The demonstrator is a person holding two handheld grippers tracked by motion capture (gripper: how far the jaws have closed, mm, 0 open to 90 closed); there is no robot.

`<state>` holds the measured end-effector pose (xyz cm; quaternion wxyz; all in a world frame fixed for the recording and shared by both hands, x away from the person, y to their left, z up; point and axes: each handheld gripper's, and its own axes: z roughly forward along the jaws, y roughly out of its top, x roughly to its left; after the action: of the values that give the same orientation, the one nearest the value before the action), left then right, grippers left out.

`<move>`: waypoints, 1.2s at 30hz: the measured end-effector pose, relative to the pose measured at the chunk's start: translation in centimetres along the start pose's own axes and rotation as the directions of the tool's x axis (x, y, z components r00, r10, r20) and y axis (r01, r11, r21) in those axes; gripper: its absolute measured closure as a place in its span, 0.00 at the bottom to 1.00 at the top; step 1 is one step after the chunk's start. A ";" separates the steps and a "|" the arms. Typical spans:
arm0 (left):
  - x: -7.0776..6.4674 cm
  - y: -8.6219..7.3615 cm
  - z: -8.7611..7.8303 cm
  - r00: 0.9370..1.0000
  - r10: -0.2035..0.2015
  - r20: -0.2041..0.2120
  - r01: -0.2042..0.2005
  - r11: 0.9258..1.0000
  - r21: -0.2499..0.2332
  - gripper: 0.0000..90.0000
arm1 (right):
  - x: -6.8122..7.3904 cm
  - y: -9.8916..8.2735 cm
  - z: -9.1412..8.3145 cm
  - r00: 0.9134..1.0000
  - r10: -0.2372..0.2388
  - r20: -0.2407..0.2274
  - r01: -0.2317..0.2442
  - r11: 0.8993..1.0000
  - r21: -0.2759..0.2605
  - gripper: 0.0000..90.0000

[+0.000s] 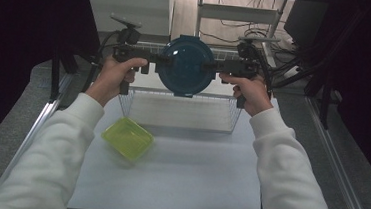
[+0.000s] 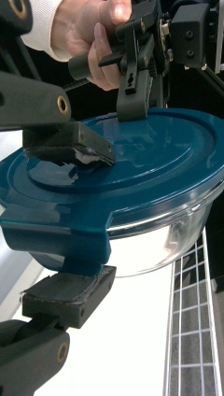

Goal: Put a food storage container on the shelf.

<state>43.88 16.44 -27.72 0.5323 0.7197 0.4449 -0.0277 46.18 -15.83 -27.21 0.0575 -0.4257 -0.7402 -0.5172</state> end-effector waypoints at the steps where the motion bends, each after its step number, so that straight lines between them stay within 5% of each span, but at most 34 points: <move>1: 0.3 0.1 0.1 1.000 -0.004 0.002 0.004 1.000 0.001 0.46 | -0.2 0.1 0.2 1.000 0.001 0.003 -0.001 1.000 0.002 0.44; 15: 3.9 0.2 2.6 0.996 -0.084 0.039 0.083 0.996 0.011 0.45 | -2.6 1.2 2.3 0.997 0.066 0.039 -0.069 0.996 0.061 0.44; 21: 4.4 0.3 3.2 0.990 -0.136 0.038 0.136 0.991 -0.012 0.45 | -3.5 1.6 2.6 0.990 0.135 0.034 -0.136 0.989 0.050 0.44; 29: 5.4 0.6 4.1 0.975 -0.221 0.034 0.222 0.975 -0.015 0.43 | -5.2 2.0 3.4 0.966 0.259 0.013 -0.259 0.965 0.032 0.44; 36: 6.4 0.7 4.6 0.962 -0.269 0.051 0.269 0.963 -0.011 0.41 | -5.6 2.3 4.0 0.949 0.313 0.037 -0.313 0.949 0.017 0.43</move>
<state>50.21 16.68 -32.53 0.5405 0.6471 0.5257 -0.1133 52.70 -15.50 -30.38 0.1310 -0.5456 -0.6699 -0.4861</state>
